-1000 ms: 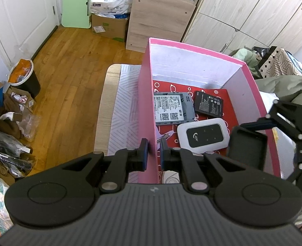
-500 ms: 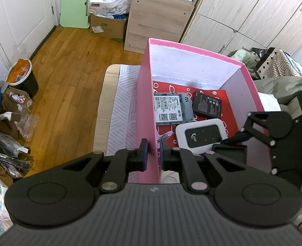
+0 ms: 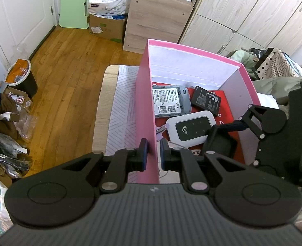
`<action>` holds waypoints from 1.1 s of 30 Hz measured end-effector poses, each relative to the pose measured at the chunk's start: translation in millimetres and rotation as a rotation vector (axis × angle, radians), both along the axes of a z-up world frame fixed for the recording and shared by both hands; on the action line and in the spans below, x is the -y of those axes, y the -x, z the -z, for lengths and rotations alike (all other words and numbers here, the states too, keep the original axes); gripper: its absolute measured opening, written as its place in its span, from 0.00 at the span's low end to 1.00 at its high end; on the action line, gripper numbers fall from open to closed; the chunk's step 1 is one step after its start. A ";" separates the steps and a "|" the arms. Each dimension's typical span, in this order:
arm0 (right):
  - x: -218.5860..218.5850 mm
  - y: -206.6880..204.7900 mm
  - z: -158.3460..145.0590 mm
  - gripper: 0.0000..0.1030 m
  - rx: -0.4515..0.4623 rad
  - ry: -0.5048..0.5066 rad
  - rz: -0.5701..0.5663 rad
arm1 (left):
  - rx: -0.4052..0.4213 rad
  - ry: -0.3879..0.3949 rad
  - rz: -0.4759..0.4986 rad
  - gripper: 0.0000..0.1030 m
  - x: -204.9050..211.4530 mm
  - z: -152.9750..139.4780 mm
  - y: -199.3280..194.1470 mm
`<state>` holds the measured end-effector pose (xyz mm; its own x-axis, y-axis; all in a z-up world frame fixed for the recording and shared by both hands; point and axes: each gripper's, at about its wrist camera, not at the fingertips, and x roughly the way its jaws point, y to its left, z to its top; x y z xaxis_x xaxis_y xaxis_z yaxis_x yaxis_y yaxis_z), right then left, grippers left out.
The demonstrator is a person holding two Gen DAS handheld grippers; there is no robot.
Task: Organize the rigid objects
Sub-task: 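Carry the black battery case into the pink box and release it, then grasp the loose AA battery on the bed with the right tool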
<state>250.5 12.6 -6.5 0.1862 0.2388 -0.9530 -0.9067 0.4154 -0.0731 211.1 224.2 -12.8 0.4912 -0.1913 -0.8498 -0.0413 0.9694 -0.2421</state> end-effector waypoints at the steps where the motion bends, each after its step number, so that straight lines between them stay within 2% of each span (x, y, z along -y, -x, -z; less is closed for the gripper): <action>1: 2.2 0.1 -0.5 0.91 -0.011 -0.009 0.000 | 0.001 -0.005 -0.001 0.10 0.0 -0.5 0.3; 3: 7.9 -0.4 -7.6 0.91 -0.033 -0.044 0.009 | 0.001 -0.004 0.000 0.10 0.1 -0.6 0.1; 6: 17.6 4.1 -24.0 0.91 -0.009 -0.074 -0.004 | 0.001 -0.005 -0.001 0.10 0.0 -0.6 -0.3; 11: 50.6 3.4 -61.4 0.91 -0.015 -0.237 0.021 | 0.001 -0.001 -0.004 0.10 -0.7 -0.4 0.6; 16: 109.1 9.5 -97.9 0.91 0.096 -0.442 0.116 | 0.001 0.002 -0.010 0.10 -1.0 -0.2 0.9; 19: 147.0 7.2 -104.2 0.91 0.157 -0.520 0.205 | 0.001 0.003 -0.016 0.10 -0.7 0.3 1.1; 23: 190.8 1.6 -93.8 0.91 0.174 -0.563 0.333 | 0.000 0.009 -0.026 0.10 -0.9 0.7 0.8; 27: 217.4 8.8 -70.7 0.91 0.179 -0.582 0.402 | -0.003 0.010 -0.037 0.10 -0.6 0.7 1.0; 29: 223.7 14.3 -54.6 0.90 0.156 -0.581 0.409 | -0.007 0.001 -0.039 0.10 1.0 0.0 0.4; 33: 218.9 25.7 -19.7 0.76 0.126 -0.515 0.328 | -0.012 -0.015 -0.040 0.10 4.2 -1.5 0.0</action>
